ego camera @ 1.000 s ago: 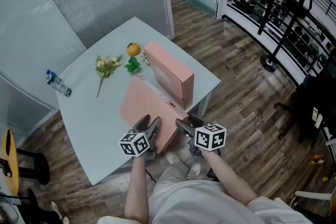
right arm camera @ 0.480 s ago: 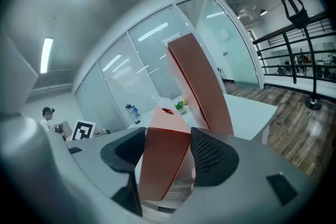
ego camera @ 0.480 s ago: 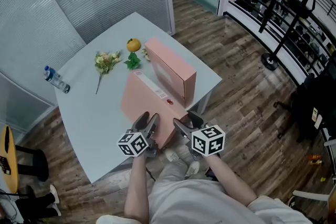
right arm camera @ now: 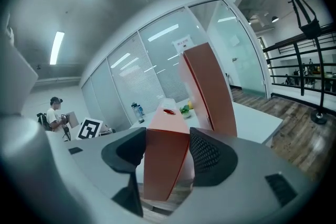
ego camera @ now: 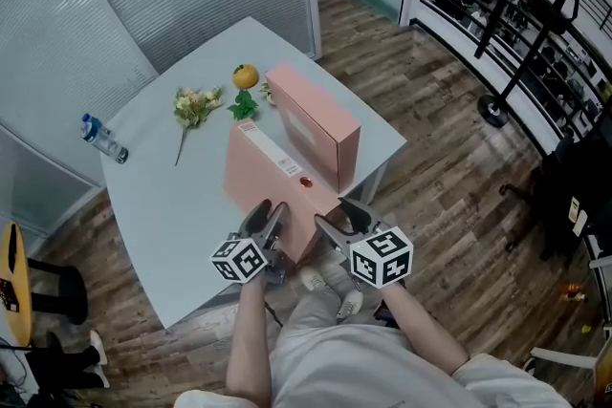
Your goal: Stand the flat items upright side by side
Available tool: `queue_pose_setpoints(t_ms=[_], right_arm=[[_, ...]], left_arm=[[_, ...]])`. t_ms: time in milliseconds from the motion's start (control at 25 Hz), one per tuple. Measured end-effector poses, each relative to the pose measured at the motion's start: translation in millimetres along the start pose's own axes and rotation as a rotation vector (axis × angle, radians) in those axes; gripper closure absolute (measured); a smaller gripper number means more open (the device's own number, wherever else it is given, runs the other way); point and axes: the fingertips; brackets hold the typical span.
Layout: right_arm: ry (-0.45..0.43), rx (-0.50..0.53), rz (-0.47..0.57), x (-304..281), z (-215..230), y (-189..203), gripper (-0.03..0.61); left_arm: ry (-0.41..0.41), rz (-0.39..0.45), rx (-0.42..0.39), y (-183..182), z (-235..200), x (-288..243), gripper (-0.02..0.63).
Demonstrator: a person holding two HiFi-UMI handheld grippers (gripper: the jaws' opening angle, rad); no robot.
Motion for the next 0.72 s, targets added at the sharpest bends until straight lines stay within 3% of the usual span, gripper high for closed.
queue_pose_setpoints(t_ms=[240, 720], right_arm=[[-0.006, 0.031, 0.012, 6, -5, -2, 0.310], [0.009, 0.190, 0.007, 18, -23, -8, 0.313]], left_arm=[[0.016, 0.011, 0.027, 2, 3, 3, 0.373], [0.045, 0.064, 0.103, 6, 8, 9, 0.373]])
Point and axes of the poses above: the fingertips, and each gripper's own axes: x backward along the fingers, z to its right, y out of its underside, and after that the axes turned 4 degrees about z, right-handed
